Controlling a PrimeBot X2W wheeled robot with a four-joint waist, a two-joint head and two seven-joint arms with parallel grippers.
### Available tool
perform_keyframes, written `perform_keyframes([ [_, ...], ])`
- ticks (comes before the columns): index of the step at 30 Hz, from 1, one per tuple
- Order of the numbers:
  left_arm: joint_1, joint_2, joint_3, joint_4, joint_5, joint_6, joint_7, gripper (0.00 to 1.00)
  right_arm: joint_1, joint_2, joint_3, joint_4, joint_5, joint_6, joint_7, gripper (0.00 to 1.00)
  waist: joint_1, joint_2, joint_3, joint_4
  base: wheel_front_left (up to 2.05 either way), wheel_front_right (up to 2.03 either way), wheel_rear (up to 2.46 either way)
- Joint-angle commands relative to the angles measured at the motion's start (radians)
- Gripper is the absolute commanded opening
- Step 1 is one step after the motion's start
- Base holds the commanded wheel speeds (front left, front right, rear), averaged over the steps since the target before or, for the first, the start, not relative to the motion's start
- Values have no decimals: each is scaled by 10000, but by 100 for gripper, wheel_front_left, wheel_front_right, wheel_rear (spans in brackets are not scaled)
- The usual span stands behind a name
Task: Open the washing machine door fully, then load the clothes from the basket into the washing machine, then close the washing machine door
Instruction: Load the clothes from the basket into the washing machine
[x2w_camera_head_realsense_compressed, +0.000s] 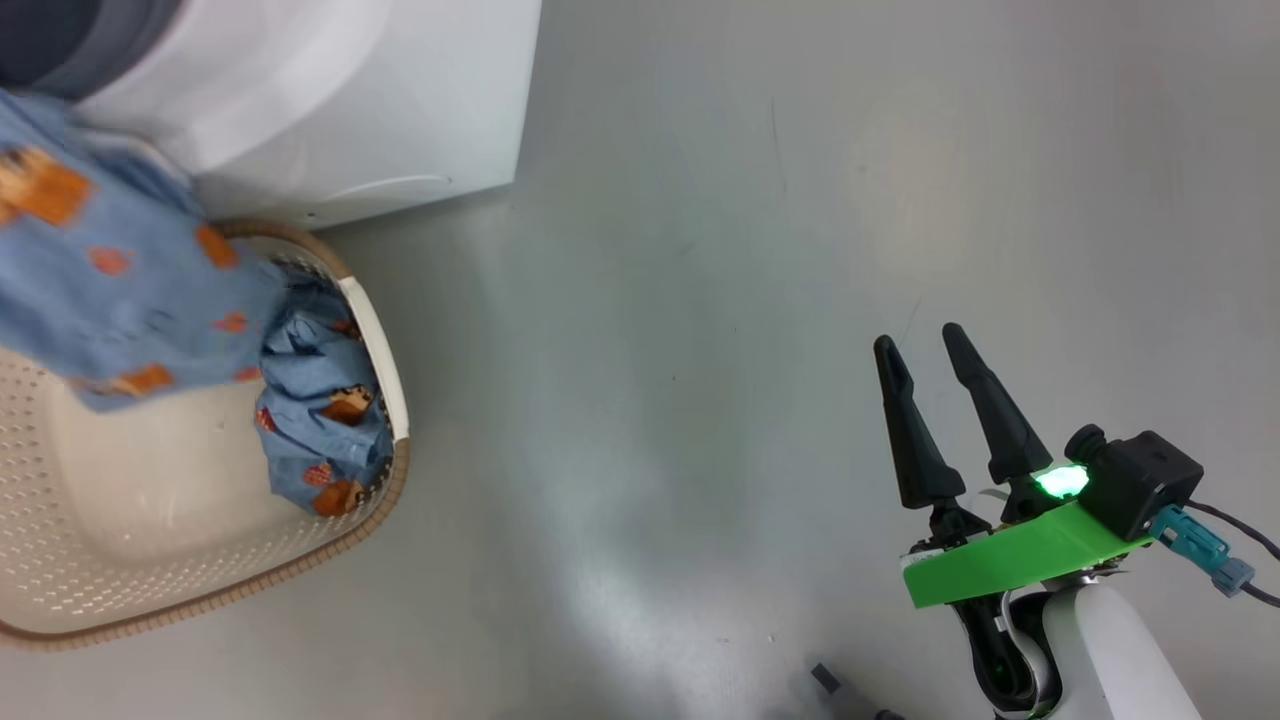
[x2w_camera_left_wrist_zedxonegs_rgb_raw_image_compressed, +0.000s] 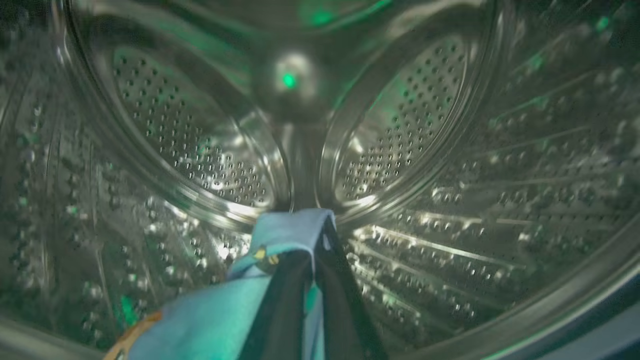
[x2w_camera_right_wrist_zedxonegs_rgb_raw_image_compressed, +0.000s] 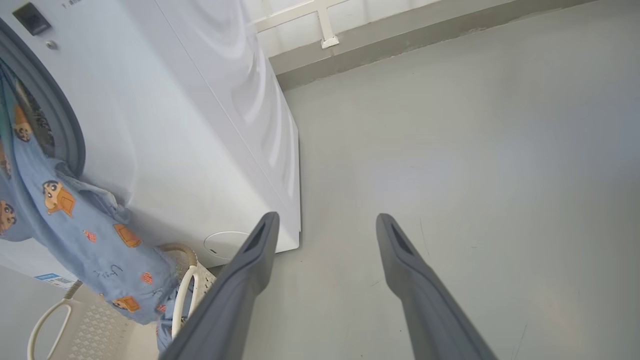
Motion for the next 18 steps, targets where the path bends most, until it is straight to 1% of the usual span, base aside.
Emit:
perform_keyframes([
  [1, -479, 733, 546, -759, 339, -15, -127, 0, -91, 19, 244, -276, 70, 16, -48, 100, 0, -1, 161, -17, 0, 0, 0],
  [4, -345, 859, 1638, -2005, 1178, -15, -131, 0, -178, 19, 263, -320, 132, 16, -48, 100, 0, -1, 307, -38, 0, 0, 0],
  [6, -55, 749, 2376, -2650, 1731, -15, -132, 0, -225, 20, 286, -340, 167, 16, -48, 100, 0, -1, 370, -53, 0, 0, 0],
  [8, 357, 522, 2769, -2896, 2093, -15, -133, 0, -253, 20, 310, -345, 187, 16, -48, 100, 0, -1, 385, -62, 0, 0, 0],
  [10, 659, 402, 2786, -2832, 2346, -15, -133, 0, -255, 20, 329, -344, 205, 16, -48, 100, 0, -1, 378, -71, 0, 0, 0],
  [14, 907, 213, 2428, -1913, 2195, -15, -134, 0, -222, 20, 358, -311, 228, 16, -48, 100, 0, -1, 306, -67, 0, 0, 0],
  [18, 789, 146, 1629, -901, 1814, -15, -132, 0, -183, 20, 387, -268, 253, 16, -48, 100, 0, -1, 208, -57, 0, 0, 0],
])
